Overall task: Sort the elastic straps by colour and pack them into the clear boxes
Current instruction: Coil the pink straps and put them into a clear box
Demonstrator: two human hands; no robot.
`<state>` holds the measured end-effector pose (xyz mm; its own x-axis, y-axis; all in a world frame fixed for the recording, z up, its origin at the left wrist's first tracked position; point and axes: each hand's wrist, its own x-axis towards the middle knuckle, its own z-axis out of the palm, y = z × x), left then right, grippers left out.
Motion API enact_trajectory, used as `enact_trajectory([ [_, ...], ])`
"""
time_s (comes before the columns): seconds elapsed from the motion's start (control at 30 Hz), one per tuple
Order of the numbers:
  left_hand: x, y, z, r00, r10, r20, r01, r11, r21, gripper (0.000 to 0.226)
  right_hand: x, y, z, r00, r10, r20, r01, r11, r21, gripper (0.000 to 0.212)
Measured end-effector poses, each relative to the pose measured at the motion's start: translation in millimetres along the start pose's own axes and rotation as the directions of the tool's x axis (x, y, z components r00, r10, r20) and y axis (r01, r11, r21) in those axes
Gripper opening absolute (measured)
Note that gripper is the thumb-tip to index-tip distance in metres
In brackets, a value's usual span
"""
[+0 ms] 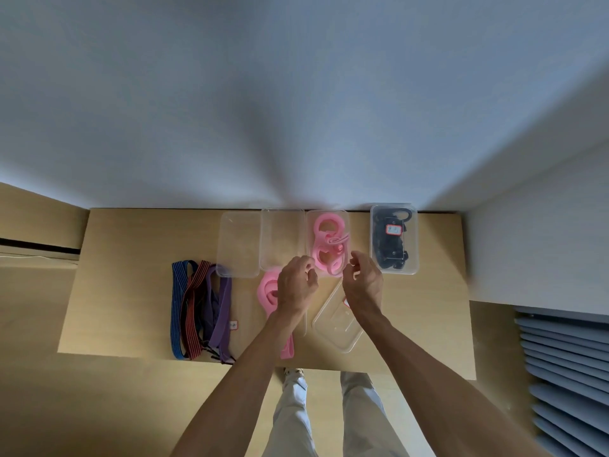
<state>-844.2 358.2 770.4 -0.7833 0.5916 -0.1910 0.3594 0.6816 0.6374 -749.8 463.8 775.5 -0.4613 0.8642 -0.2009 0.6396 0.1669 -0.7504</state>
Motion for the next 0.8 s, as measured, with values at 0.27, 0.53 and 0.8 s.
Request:
enact_trajectory([
  [0.27, 48, 48, -1, 0.982, 0.171, 0.085, -0.182, 0.974, 0.135, 0.027, 7, -2, 7, 0.985, 0.154, 0.075, -0.159, 0.985, 0.066, 0.014],
  [0.53, 54, 51, -13, 0.994, 0.062, -0.091, -0.087, 0.949, -0.301, 0.023, 6, -9, 0, 0.997, 0.05, -0.065, -0.042, 0.992, 0.122, 0.022],
  [0.8, 65, 31, -10, 0.997, 0.002, -0.079, -0.024, 0.958, -0.286, 0.024, 19, -14, 21, 1.0, 0.011, -0.007, -0.011, 0.996, 0.093, 0.014],
])
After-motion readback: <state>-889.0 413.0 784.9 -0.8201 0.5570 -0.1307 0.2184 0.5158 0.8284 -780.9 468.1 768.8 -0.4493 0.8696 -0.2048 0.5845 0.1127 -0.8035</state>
